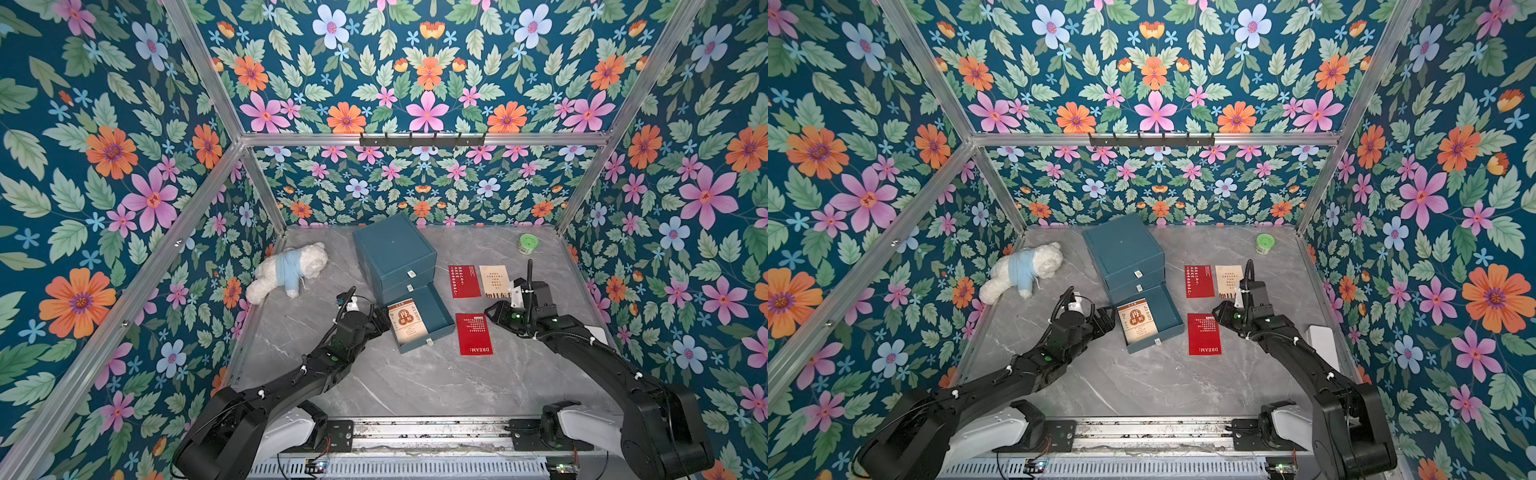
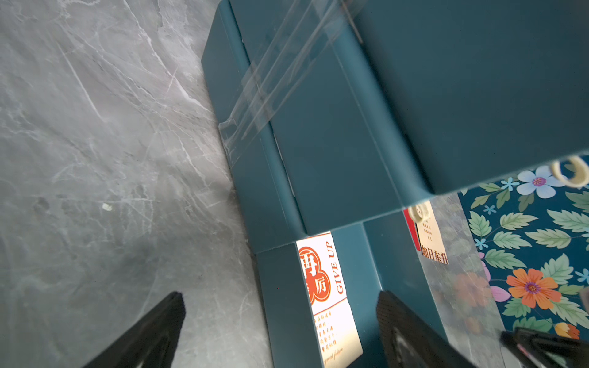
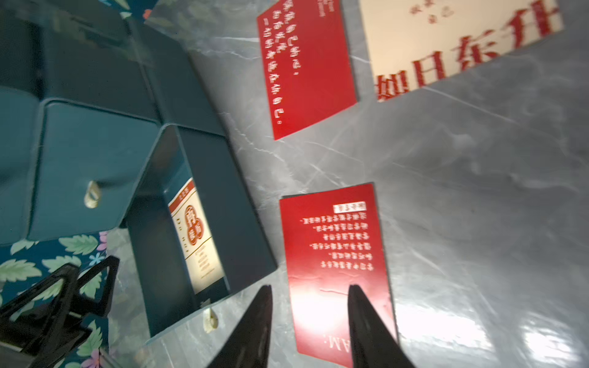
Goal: Take the postcards out of the drawer
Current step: Pick up the postcard from the drawer.
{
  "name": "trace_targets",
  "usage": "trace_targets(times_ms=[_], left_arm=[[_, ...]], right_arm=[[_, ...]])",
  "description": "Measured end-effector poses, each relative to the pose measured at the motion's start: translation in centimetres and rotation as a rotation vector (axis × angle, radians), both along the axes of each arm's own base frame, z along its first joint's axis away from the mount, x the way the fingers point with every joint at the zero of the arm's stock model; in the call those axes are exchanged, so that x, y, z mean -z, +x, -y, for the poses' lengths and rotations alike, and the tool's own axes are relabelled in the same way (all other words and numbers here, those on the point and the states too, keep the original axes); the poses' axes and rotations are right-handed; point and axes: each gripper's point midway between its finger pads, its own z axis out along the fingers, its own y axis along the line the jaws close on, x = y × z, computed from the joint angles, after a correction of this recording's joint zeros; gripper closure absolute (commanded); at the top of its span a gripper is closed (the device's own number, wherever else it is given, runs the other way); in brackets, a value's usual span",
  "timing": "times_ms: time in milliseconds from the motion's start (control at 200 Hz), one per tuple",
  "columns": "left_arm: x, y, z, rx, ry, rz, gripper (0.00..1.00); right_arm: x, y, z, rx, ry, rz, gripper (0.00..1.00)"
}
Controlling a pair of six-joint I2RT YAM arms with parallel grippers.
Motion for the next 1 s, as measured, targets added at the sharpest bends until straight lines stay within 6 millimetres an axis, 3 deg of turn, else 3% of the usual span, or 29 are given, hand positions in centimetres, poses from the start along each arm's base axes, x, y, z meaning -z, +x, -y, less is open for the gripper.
trace_targets(times_ms=[125,365,610,815,1000], left_arm=[[0.4,-0.3,-0.2,0.002,0.002,-0.008,0.06],[0.6,-0.9,-0.1,0.022,-0.012,-0.010,0.13],[1.3,-1.8,0.3,0.066,-0.040,-0.009,0.22],[2.0,-2.1,1.0,0.096,-0.075,-0.022,0.25],[2.3,-2.0,1.9,0.125,-0.098,-0.029,0.27]], right_arm=[[-2.0,0.5,-3.7,-0.104,0.024,0.045,0.58],[-2.8,1.1,-10.1,-0.250,0.062,0.069,0.57],[-0.6,1.7,-15.2,-0.342,0.075,0.022,0.57],[2.2,2.2,-17.8,-0.376,0.070,-0.046,0.57],[4.0,3.0,-18.6,-0.375,0.051,-0.081,0.58]])
